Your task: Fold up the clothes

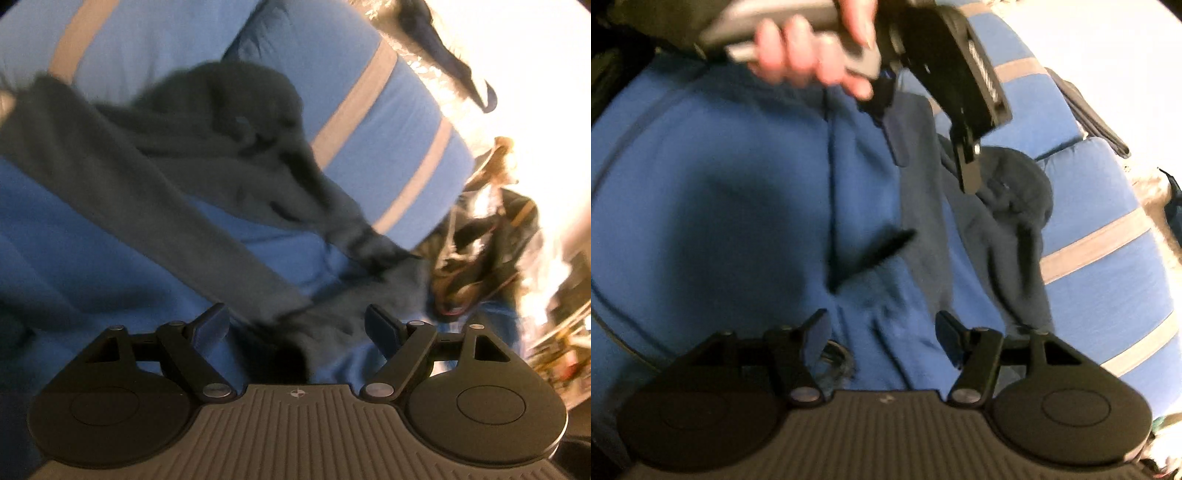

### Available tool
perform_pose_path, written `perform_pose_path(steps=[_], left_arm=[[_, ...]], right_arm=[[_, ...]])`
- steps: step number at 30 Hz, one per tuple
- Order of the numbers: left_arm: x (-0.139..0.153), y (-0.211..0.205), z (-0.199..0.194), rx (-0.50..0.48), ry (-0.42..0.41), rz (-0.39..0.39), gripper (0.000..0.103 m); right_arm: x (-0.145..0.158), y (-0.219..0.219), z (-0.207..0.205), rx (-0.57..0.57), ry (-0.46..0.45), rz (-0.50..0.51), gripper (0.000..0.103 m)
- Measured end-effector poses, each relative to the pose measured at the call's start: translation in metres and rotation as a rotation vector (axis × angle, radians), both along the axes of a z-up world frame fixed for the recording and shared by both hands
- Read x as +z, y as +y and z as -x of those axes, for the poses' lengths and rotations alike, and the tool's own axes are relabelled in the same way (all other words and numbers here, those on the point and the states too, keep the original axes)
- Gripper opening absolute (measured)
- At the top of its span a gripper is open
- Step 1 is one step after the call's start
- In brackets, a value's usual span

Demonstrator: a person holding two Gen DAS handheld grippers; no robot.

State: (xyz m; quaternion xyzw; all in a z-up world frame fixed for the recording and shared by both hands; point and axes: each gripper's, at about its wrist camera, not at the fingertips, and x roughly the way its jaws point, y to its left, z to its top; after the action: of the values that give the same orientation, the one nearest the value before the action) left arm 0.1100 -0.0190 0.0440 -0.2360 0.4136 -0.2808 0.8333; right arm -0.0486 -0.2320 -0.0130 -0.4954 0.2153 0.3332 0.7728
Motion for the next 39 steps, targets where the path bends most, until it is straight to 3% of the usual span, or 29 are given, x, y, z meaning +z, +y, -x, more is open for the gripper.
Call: perform_pose_path(steps=[6,8,12,22,28,32,39], left_arm=[[-0.021,-0.007,0.000,-0.032,0.155,0.069,0.081],[-0.025,-0.009,-0.001,-0.045,0.177,0.081,0.081],[-0.028,-0.012,-0.002,-0.071,0.196,0.123,0.081],[-0.025,-0.011,-0.003,-0.131,0.215,0.316,0.081],[-0.023,-0.014,-0.004,-0.174,0.241,0.436,0.081],[-0.018,-0.011,-0.004,-0.184,0.212,0.498,0.081],[-0.021,-0.013,-0.003,-0.212,0.231,0.654,0.089]], right_arm=[[-0.015,0.008,-0.040,0.015,0.035,0.098,0.068],[-0.022,0.012,-0.045,0.015,0.053,0.113,0.036],[-0.014,0.013,-0.050,-0.030,0.033,0.043,0.022],[0.014,0.010,-0.063,-0.169,-0.058,-0.105,0.022],[0.019,0.013,-0.072,-0.200,-0.041,-0.132,0.022],[0.023,0.013,-0.080,-0.215,-0.032,-0.149,0.022],[0.032,0.008,-0.088,-0.258,-0.040,-0.196,0.022]])
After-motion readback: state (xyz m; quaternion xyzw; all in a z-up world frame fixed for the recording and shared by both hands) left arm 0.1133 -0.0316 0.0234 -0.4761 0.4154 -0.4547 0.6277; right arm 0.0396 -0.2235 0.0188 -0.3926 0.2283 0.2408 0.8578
